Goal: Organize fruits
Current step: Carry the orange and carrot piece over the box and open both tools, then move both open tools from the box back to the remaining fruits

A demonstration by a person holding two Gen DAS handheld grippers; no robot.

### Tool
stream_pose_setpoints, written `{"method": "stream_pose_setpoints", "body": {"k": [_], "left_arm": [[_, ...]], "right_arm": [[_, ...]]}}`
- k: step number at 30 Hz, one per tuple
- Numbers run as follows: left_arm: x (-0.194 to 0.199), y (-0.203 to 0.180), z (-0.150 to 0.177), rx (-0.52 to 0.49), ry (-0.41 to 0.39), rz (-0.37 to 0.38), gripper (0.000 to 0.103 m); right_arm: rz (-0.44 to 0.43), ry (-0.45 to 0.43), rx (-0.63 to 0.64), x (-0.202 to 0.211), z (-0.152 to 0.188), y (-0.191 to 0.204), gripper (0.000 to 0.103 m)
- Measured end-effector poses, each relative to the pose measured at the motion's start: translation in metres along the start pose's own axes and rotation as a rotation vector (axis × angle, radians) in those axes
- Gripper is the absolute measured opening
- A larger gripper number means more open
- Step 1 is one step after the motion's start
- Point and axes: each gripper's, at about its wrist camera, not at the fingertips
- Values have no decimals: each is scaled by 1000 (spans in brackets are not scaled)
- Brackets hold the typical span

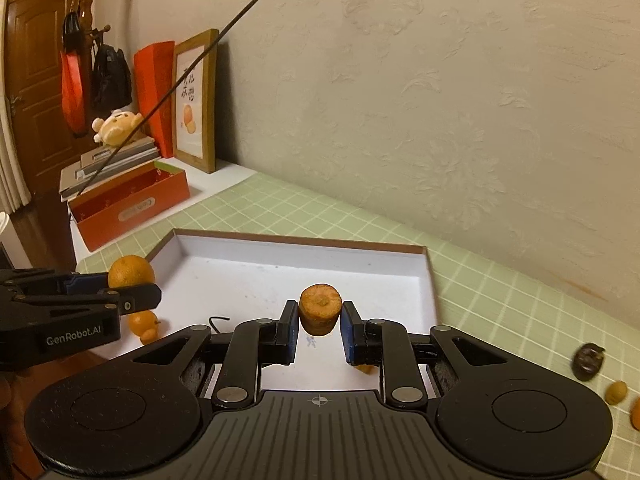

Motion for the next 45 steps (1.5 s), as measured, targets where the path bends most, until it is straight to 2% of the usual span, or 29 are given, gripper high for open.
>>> {"method": "stream_pose_setpoints", "body": {"k": [4,22,23,25,26,27,28,29,30,42,45], "left_arm": [[-12,9,-1,4,1,-25,28],[-45,25,-15,34,-12,-60,29],[-48,25,-15,35,-6,-59,30],[-52,26,-14,30,-3,-65,48],[-52,26,-13,29,-16,-82,76],[-50,25,-11,31,-41,-102,90],[-48,26,-11,28,-54,-108,90],[-48,27,-12,31,-52,-107,90],[-49,29,-13,40,-51,-109,90],[-49,39,-12,55,-31,-118,91],[-49,39,-11,57,-32,-122,95]], "right_arm": [[3,24,-13,-21,-2,-2,22],[33,13,-43,-63,-18,-21,22],[32,18,-43,-66,-18,-22,22],[35,31,-25,-72,-17,-22,23],[55,55,-6,-77,-16,-22,26],[83,61,1,-80,-15,-21,57],[95,42,-5,-80,-13,-23,97],[99,0,-21,-77,-10,-25,103],[112,-27,-27,-75,-9,-26,103],[85,-8,-29,-73,-13,-27,103],[84,-7,-30,-73,-13,-26,103]]}}
Point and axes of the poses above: each gripper's, at about its wrist camera, not at the fingertips, and x roughly against the way its jaws point, y to its left, z to its underside, and after that the axes turned 2 degrees about -z, right-handed
